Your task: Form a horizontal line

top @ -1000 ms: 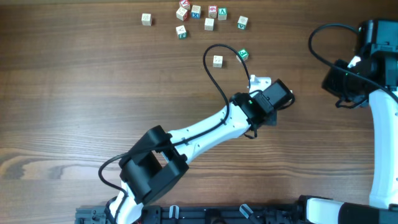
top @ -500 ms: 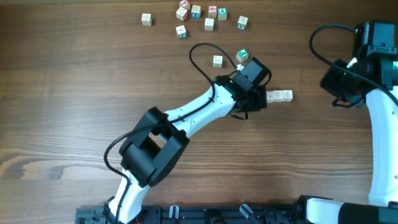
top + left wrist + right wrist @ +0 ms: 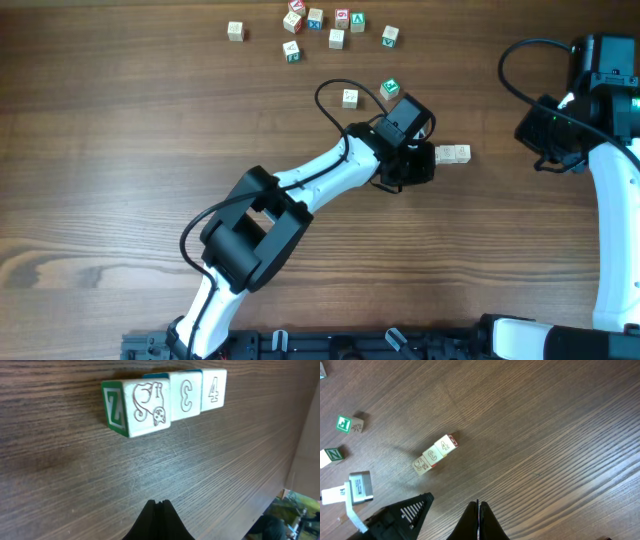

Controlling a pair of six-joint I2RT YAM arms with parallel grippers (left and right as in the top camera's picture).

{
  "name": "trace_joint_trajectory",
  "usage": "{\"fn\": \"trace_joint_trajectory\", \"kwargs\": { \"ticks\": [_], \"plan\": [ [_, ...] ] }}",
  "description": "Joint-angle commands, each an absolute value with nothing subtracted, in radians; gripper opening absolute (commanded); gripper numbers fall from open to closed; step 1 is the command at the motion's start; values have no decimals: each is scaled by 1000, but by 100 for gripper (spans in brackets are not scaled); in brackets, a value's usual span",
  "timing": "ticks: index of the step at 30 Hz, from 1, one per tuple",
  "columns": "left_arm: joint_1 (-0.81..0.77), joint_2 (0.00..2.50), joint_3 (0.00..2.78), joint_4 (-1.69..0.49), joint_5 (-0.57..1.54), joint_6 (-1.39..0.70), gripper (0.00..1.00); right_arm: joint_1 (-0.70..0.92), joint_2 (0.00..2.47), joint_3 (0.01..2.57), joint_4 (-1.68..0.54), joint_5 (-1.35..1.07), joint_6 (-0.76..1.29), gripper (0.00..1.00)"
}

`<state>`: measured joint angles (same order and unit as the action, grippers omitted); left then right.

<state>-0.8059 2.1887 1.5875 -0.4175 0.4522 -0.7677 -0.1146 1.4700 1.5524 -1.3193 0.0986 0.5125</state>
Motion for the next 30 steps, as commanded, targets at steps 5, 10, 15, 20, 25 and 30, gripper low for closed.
{"fn": "trace_joint_trajectory", "kwargs": {
  "ticks": [5,10,15,20,25,30],
  "plan": [
    [-796,2228,1586,-374,509,-778,4,-115,1469,1545,-1314,120,527,5],
    [-794,2241,1586,-365,507,-787,4,-115,1469,1545,-1313,120,527,4],
    [-786,2261,1586,-358,508,-840,4,-115,1469,1545,-1314,120,526,4],
    [-785,2267,1586,-355,495,-860,4,-115,1469,1545,-1312,120,527,4],
    [-785,2270,1586,-357,451,-906,4,-115,1469,1545,-1313,120,527,5],
    [-785,2270,1586,-353,451,-906,4,-115,1469,1545,-1313,119,527,5]
  ]
}}
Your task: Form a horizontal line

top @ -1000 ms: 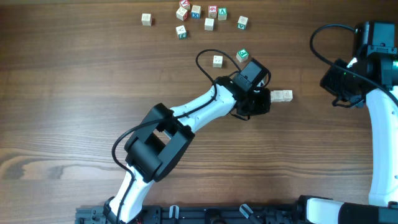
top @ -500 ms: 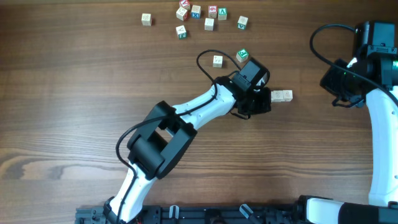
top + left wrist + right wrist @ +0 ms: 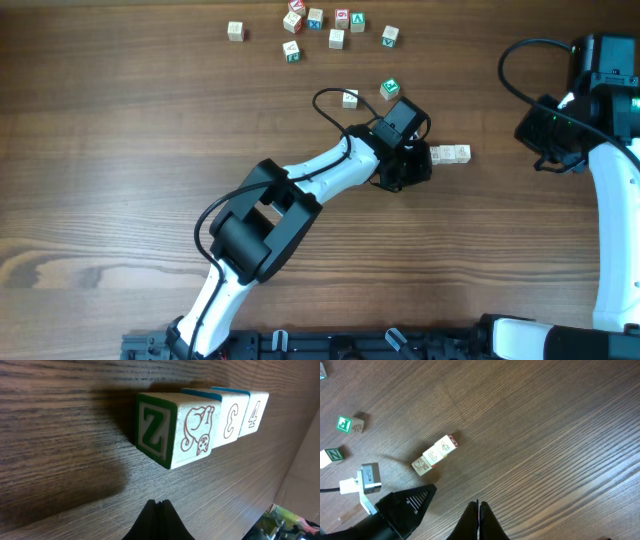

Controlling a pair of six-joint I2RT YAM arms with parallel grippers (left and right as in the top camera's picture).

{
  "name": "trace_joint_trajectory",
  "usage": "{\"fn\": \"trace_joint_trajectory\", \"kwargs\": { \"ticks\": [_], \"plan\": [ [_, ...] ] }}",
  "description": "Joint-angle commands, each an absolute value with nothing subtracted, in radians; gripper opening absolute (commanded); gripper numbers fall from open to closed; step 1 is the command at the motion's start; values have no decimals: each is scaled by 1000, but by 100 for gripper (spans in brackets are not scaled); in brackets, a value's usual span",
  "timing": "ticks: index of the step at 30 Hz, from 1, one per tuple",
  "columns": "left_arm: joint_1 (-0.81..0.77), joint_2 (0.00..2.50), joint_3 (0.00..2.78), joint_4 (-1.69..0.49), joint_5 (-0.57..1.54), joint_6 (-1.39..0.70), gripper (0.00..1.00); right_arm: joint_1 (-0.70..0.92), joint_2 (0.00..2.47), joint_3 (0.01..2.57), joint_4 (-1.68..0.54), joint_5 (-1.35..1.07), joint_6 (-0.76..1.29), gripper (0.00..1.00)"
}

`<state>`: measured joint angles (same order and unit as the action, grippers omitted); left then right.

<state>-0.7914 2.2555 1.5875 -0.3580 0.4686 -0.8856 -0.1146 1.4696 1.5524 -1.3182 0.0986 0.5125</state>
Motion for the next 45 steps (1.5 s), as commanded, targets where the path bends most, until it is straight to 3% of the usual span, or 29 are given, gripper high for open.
{"fn": "trace_joint_trajectory", "kwargs": {
  "ticks": [1,45],
  "plan": [
    [-785,2270,1586,-350,446,-906,4,-115,1469,1545,-1313,119,527,5],
    [-823,2287,1586,-276,363,-925,4,-115,1469,1545,-1314,119,527,5]
  ]
}}
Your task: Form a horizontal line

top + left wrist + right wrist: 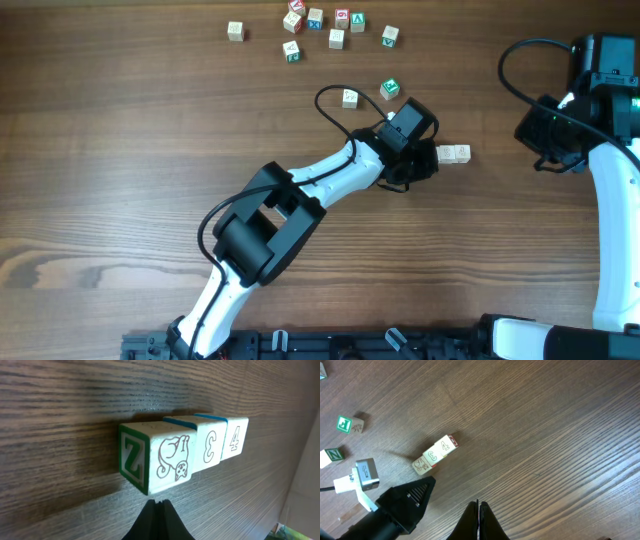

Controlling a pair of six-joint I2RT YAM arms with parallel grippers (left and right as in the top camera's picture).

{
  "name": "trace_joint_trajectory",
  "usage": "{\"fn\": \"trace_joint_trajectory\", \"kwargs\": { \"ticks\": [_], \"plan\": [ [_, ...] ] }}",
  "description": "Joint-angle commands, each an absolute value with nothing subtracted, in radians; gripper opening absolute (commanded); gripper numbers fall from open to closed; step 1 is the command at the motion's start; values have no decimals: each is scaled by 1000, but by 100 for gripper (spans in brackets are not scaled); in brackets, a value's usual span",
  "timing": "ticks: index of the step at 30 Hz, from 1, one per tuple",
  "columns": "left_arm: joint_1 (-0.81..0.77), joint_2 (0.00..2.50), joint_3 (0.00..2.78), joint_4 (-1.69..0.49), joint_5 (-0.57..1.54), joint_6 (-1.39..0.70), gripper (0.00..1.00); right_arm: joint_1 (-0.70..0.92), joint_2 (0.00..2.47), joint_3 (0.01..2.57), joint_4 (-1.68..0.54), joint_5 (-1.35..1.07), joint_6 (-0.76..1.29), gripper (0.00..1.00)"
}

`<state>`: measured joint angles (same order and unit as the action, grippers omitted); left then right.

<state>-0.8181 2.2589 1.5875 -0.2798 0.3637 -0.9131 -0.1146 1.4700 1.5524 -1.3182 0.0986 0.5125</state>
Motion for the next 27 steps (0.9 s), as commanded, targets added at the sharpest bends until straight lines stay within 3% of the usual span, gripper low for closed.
{"fn": "trace_joint_trajectory", "kwargs": {
  "ticks": [1,27],
  "plan": [
    [-823,2287,1586,-276,363,-925,4,-115,1469,1545,-1314,119,527,5],
    [-823,2288,1586,-253,342,-925,4,-115,1469,1545,-1318,119,526,5]
  ]
}}
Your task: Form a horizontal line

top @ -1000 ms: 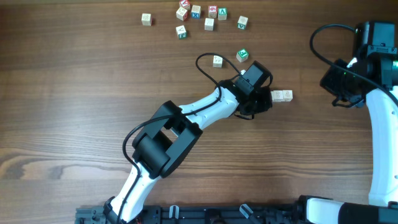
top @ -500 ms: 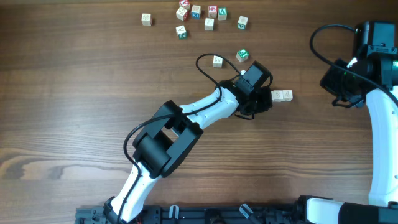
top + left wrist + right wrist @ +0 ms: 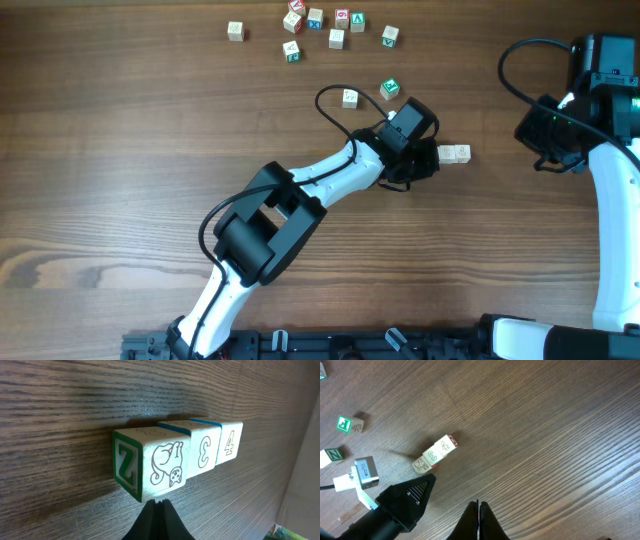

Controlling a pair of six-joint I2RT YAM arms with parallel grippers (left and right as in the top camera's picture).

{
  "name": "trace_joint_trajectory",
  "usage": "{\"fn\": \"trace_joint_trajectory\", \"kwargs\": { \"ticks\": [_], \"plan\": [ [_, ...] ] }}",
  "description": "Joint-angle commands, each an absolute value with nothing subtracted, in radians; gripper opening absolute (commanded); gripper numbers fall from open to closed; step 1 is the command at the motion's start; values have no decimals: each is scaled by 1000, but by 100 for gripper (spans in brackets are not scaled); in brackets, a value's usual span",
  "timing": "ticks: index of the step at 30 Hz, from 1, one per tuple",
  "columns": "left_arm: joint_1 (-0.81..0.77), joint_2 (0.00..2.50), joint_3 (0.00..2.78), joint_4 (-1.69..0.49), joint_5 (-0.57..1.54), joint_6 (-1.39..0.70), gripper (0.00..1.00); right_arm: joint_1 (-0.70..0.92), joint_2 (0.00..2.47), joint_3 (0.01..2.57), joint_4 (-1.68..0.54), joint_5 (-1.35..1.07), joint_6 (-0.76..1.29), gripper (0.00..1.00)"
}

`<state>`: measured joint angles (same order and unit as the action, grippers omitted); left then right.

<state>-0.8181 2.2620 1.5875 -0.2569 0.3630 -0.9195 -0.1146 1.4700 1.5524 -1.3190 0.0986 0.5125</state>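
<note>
Three white blocks stand touching in one row (image 3: 452, 153): a block with a green Z and a mouse drawing (image 3: 150, 467), a block marked 3 (image 3: 202, 450) and a block marked 4 (image 3: 229, 442). My left gripper (image 3: 159, 503) is shut with nothing in it. Its tip is right at the Z block's near lower edge, and in the overhead view it covers the row's left end (image 3: 420, 160). My right gripper (image 3: 478, 505) is shut and holds nothing, far off to the right of the row (image 3: 435, 453).
A green block (image 3: 390, 89) and a pale block (image 3: 350, 97) lie just behind the left arm. Several more blocks are scattered along the table's far edge (image 3: 315, 20), and one lies apart to the left (image 3: 235, 31). The right arm (image 3: 610, 200) stands at the right edge.
In the left wrist view the block row sits slightly lower and closer to the shut fingertips. The overhead view shows hardly any change. The right arm has not moved.
At first my shut left gripper faced the row from the front, with the Z block standing a little forward of the 3 and 4. Then it was low near the Z end. Later it faced the front again, and now its tip is at the Z block.
</note>
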Motion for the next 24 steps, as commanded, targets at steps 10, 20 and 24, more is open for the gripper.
{"fn": "trace_joint_trajectory", "kwargs": {
  "ticks": [10,20,24],
  "plan": [
    [-823,2288,1586,-250,331,-925,4,-115,1469,1545,-1318,119,526,5],
    [-823,2288,1586,-241,323,-925,4,-115,1469,1545,-1318,119,526,5],
    [-823,2288,1586,-237,320,-925,4,-115,1469,1545,-1318,119,526,5]
  ]
}}
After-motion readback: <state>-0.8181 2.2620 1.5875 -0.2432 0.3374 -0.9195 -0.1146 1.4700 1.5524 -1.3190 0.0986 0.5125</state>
